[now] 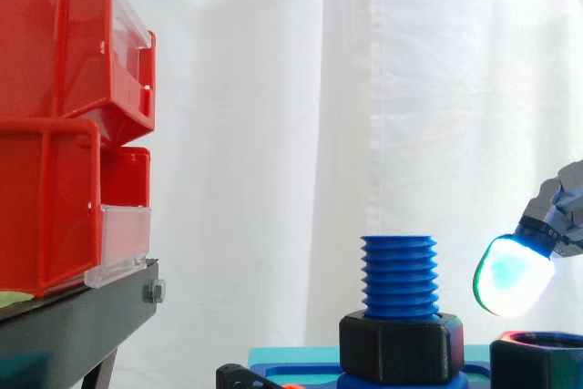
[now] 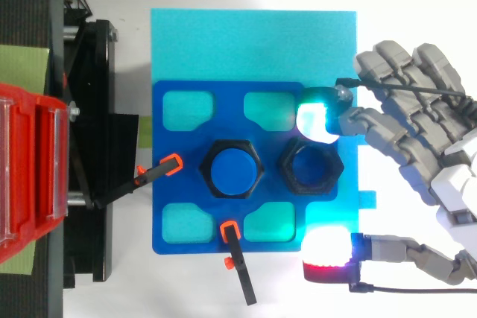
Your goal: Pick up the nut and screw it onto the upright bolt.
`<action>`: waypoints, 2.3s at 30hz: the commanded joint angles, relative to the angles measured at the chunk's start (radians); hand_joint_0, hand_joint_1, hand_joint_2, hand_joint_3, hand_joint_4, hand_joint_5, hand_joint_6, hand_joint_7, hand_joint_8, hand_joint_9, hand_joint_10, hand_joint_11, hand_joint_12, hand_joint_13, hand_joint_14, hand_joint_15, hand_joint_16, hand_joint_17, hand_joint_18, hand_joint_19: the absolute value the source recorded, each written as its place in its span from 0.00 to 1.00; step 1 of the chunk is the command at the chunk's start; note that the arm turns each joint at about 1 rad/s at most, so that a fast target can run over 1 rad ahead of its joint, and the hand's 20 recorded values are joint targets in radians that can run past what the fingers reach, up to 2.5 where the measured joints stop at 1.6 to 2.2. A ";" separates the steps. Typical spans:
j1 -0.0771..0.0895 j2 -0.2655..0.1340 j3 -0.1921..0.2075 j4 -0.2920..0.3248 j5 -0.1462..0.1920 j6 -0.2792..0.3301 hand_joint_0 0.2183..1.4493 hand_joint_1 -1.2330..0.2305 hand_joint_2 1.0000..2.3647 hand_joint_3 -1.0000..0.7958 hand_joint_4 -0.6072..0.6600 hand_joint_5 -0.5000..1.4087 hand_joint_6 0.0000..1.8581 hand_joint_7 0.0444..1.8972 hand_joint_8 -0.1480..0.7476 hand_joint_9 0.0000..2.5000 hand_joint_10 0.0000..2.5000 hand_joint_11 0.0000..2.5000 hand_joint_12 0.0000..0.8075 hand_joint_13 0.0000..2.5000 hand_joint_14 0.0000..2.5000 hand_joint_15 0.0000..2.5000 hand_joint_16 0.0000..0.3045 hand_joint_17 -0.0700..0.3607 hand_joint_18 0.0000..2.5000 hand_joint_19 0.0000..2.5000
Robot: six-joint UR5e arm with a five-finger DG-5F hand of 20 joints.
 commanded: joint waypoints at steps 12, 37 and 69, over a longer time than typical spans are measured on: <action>0.011 -0.005 0.001 0.047 -0.001 -0.056 0.10 0.30 0.00 0.28 0.63 0.10 0.27 0.38 0.50 0.00 0.00 0.00 0.57 0.00 0.00 0.00 0.22 0.52 0.00 0.00; 0.009 -0.022 0.000 0.038 -0.006 -0.071 0.16 0.31 0.00 0.28 0.65 0.12 0.27 0.38 0.50 0.04 0.00 0.00 0.54 0.02 0.00 0.00 0.20 0.48 0.00 0.00; 0.005 -0.020 0.001 0.027 -0.035 -0.073 0.18 0.36 0.00 0.28 0.65 0.12 0.27 0.38 0.50 0.06 0.00 0.00 0.52 0.04 0.00 0.00 0.19 0.47 0.00 0.00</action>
